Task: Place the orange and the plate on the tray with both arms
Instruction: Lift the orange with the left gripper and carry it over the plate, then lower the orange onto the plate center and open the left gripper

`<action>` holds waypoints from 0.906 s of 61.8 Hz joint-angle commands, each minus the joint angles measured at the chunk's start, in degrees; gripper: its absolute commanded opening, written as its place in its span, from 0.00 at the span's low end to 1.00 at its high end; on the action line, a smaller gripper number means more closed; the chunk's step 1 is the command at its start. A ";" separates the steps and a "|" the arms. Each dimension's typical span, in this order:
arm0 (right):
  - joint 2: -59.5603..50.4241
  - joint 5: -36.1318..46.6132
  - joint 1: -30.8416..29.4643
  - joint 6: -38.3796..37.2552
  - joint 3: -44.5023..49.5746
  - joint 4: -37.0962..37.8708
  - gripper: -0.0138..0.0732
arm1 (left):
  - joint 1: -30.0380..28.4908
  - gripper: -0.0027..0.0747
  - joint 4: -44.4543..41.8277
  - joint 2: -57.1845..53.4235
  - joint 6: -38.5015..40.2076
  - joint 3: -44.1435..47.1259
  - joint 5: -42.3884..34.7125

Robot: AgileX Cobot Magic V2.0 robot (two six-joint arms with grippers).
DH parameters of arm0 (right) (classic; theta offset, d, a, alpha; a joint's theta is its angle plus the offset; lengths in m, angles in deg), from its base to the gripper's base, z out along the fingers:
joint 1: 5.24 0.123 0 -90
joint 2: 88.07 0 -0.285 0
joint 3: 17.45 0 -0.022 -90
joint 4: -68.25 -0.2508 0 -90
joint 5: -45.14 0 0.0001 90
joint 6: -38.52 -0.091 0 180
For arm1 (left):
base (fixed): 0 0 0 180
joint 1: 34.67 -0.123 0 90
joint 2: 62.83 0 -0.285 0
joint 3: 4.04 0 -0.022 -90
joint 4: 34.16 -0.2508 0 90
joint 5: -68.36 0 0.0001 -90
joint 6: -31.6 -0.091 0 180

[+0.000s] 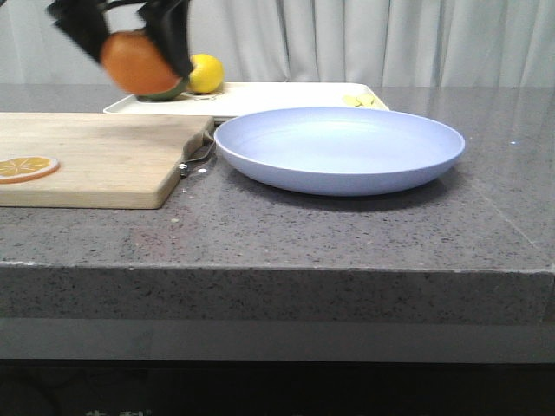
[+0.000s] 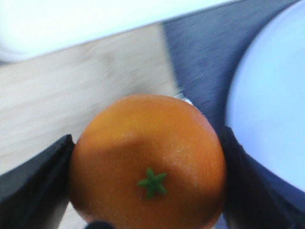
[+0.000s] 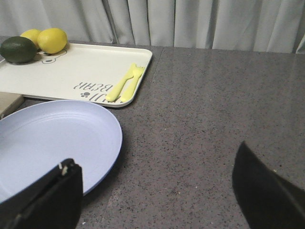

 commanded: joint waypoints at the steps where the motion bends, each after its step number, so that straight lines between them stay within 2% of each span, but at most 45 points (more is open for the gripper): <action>1: 0.19 4.15 -0.36 0.47 -2.26 0.16 0.90 | 3.48 0.43 0.56 -3.31 -0.07 -2.42 -4.97; 20: 0.19 4.09 -0.36 0.47 -2.26 0.16 0.90 | 12.97 0.43 0.56 0.24 -0.07 -2.42 -12.51; 42: 0.19 3.67 -0.36 0.47 -2.26 0.16 0.90 | 14.58 0.44 0.66 3.06 -0.07 -2.42 -16.17; 56: 0.19 3.67 -0.36 0.47 -2.26 0.16 0.90 | 14.58 0.65 2.90 5.74 -0.07 -2.42 -16.28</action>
